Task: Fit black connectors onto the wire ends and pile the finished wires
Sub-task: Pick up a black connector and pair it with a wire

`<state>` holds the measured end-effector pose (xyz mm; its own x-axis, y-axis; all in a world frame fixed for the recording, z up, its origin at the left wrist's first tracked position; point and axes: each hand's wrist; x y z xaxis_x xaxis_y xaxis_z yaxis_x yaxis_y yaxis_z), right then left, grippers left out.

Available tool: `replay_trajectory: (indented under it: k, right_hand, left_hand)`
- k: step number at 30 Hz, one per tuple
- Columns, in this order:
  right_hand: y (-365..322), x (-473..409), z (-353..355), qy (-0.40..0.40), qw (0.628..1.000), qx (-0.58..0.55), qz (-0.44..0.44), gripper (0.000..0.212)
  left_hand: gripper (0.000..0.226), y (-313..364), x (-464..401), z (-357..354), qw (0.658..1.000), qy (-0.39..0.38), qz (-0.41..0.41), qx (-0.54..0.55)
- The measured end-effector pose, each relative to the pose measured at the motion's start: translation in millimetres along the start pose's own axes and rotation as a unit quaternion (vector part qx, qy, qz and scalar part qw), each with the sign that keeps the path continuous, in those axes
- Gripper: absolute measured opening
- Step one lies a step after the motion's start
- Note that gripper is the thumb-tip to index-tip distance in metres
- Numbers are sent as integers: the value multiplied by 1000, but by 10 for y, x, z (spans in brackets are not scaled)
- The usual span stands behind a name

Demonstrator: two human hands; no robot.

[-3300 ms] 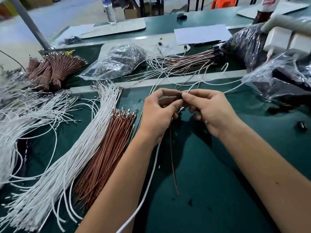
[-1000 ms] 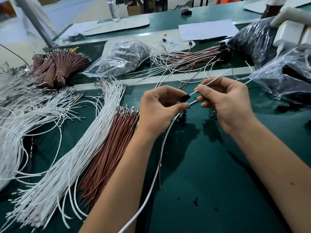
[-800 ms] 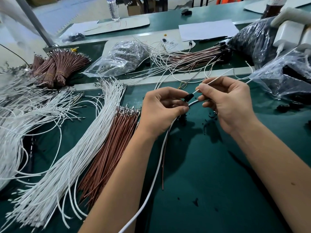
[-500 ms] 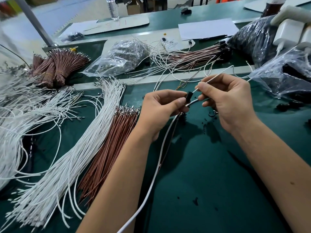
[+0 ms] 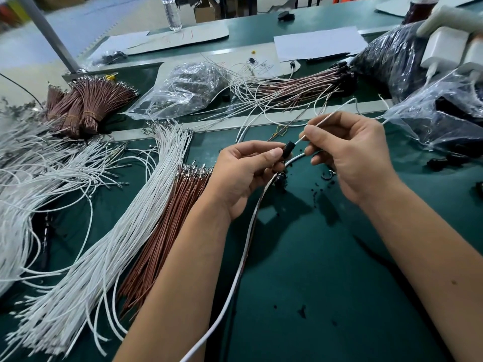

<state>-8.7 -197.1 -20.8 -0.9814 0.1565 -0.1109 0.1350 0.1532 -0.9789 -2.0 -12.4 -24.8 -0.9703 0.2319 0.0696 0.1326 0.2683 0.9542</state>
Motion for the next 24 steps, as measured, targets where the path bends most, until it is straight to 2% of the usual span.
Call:
replay_trajectory:
  k: [15,19,24]
  right_hand:
    - [47,-6,9,-45,998,29,25,10]
    - [78,-2,-18,-51,998,25,-11,7]
    - [38,5,-3,-94,993,-2,-64,17]
  left_hand:
    - [12,11,3,2,1000,4,10,4]
    - [17,7,12,-2,1000,-8,6,-10]
    - [14,29,30,0,999,-44,7,-11]
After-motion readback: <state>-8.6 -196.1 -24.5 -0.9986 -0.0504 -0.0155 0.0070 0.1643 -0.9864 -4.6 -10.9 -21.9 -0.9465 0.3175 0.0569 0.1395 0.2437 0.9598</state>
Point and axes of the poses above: each hand's wrist, its own x-axis away from the middle knuckle, its own z-axis out of the back of the hand, y = z × x, and after that the axes turned 4 degrees about -z, right-handed
